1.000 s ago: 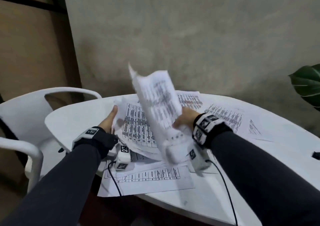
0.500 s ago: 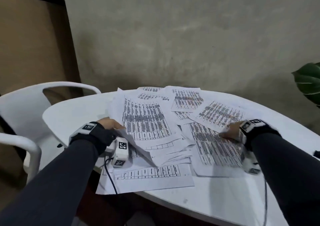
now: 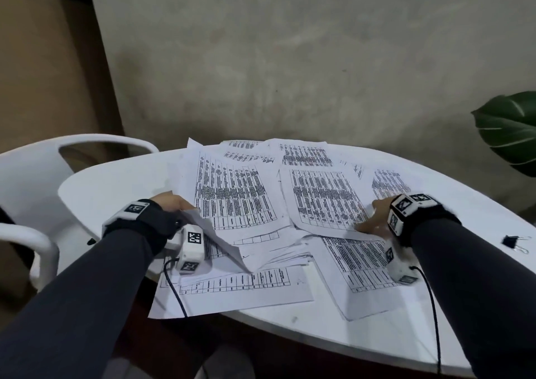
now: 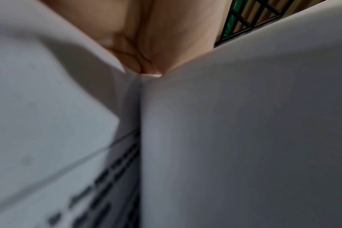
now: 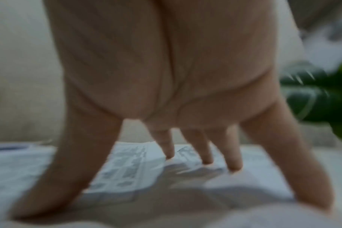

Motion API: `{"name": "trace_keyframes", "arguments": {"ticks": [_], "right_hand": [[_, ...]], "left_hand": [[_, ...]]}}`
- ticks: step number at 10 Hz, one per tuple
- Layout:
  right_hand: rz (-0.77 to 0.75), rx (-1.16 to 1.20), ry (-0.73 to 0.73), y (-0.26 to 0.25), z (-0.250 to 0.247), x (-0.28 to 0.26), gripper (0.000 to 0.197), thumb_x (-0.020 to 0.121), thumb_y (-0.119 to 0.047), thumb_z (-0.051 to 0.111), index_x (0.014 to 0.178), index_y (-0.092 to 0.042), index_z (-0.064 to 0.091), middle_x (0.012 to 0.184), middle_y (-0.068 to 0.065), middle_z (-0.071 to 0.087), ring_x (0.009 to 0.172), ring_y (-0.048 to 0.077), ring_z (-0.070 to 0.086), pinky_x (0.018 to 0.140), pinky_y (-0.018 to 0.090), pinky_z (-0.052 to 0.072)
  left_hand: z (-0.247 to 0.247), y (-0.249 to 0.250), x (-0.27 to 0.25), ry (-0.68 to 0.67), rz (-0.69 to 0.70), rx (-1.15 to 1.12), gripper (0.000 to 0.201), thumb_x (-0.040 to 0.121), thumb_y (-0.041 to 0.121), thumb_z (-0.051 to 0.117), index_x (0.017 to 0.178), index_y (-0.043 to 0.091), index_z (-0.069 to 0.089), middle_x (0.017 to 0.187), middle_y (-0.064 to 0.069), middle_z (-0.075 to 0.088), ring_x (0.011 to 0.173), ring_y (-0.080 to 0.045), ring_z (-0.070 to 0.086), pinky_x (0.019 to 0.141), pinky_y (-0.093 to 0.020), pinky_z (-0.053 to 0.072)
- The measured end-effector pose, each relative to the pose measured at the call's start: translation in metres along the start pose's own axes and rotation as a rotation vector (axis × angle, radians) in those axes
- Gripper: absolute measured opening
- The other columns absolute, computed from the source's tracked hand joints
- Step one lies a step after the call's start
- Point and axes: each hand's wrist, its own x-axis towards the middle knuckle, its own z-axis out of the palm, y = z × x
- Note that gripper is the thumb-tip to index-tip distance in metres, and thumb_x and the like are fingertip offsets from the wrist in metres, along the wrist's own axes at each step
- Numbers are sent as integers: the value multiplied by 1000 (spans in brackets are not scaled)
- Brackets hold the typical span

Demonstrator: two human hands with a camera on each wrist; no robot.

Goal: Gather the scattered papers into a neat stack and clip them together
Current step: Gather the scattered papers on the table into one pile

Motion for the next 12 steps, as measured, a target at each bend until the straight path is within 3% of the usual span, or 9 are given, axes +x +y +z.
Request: {"name": "trace_keyframes", "arguments": {"ticks": [1,3,5,6,7,8,10,11,12], "right_hand": [[4,-257,42,2,6,-26,59,69,-73,56,108,-30,56,111,-2,65,103,20,60,75,29,43],[58,102,59,2,-1,-29,110,45,-48,87,139,-13,41,133,6,58,116,26,58,97,37,49],[136,289,153,8,1,-33,53,62,-26,87,107,-7,67,98,5,67,78,21,64,56,18,47],[148,282,128,22,-8,-45,23,68,-26,82,80,-10,72,100,12,67,78,21,62,65,23,49],[173,287,192,42,-19,-47,41,78,-20,74,115,-6,66,122,16,60,108,28,60,85,30,47],[225,402,411,48,-39,-50,25,64,-12,78,86,-6,67,83,11,68,74,27,64,70,30,50],[173,883,779,22,-93,-70,31,86,2,55,117,6,59,98,24,60,83,29,51,79,35,46],[87,1193,887,4,-109,-75,27,74,5,56,99,-2,64,87,16,61,86,35,63,82,45,54],[-52,1522,855,-12,-118,-74,19,69,11,60,79,-6,59,61,8,63,63,22,67,50,25,55]], "left_hand": [[0,0,-2,-5,9,0,27,80,11,70,96,6,49,93,-13,53,61,-15,46,57,-24,39],[4,4,-17,1,31,8,14,82,5,66,81,4,52,80,-13,57,56,-19,42,46,-21,36],[5,1,-44,-49,25,-79,10,81,1,63,73,1,58,50,-10,54,44,-20,38,36,-13,29],[-8,2,-53,-67,34,-116,17,82,-4,60,67,0,57,48,-13,60,31,-18,43,36,-11,32],[-25,3,-51,-22,49,-185,23,85,-12,53,66,1,54,48,-12,62,31,-16,50,34,-15,37],[-29,3,-44,-19,67,-165,10,80,-12,59,77,-3,61,75,-18,72,57,-22,64,53,-25,54],[-12,-8,-36,-75,20,-5,41,74,1,72,113,-7,63,127,-28,58,121,-45,51,105,-52,39],[-10,-4,-42,-60,4,-22,40,76,1,70,113,-11,62,126,-31,57,104,-44,60,81,-50,51],[-10,-6,-37,-114,12,-52,41,72,-2,72,111,-12,63,122,-28,61,87,-38,62,66,-39,51]]}}
